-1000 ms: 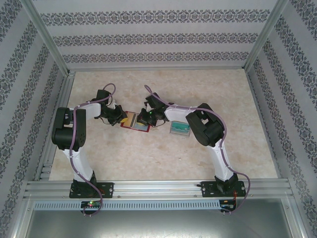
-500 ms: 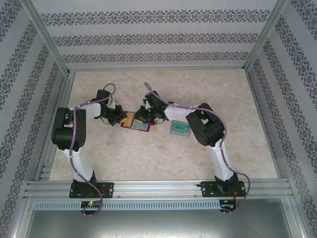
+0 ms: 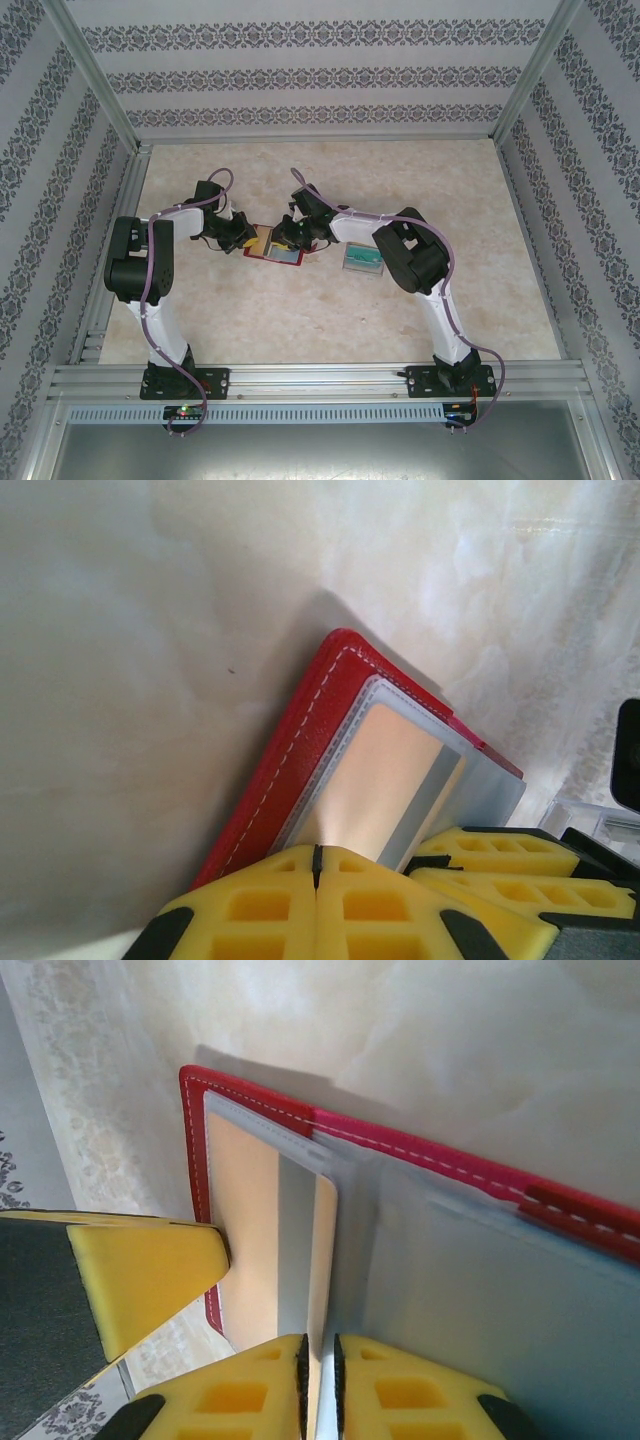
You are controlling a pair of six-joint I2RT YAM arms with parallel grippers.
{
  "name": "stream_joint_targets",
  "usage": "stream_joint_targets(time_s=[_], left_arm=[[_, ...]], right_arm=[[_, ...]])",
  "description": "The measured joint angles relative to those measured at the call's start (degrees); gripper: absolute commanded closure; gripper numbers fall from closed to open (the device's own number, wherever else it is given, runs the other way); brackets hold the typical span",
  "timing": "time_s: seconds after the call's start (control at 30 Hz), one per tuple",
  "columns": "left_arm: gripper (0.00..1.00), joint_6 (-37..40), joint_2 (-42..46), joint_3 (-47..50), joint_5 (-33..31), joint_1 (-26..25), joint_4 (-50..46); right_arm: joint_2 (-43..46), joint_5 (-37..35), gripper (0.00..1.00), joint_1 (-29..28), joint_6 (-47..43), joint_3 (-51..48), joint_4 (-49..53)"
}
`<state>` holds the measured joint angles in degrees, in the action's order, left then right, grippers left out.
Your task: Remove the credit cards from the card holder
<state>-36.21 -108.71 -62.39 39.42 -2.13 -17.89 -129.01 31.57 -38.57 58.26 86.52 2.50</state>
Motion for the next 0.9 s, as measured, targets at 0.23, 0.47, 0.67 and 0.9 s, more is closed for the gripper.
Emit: stream_joint_targets(time_s=[0.23,0.47,0.67,0.9], left_arm=[[0.94,-0.02,0.02,0.04,0.0,0.0,0.02],[0.94,-0.02,0.66,0.66,-0.5,0.02,0.09],[0.89,-0.02,0.81,0.76,-0.72,0.07,0.07],[0.69,0.15,1.4,0.74,-0.83,0.26,-0.37]], right_arm=[[-0.39,0.0,0.83,-0.48,0.39,0.63,-0.17],[-0.96,0.07,0.85,-0.61,0.57,1.4,-0.13],[-1.03,0.02,1.0,-0.59,1.46,1.4,-0.2],[-0.98,0.04,1.0,-0.61,1.6,0.09,-2.73]])
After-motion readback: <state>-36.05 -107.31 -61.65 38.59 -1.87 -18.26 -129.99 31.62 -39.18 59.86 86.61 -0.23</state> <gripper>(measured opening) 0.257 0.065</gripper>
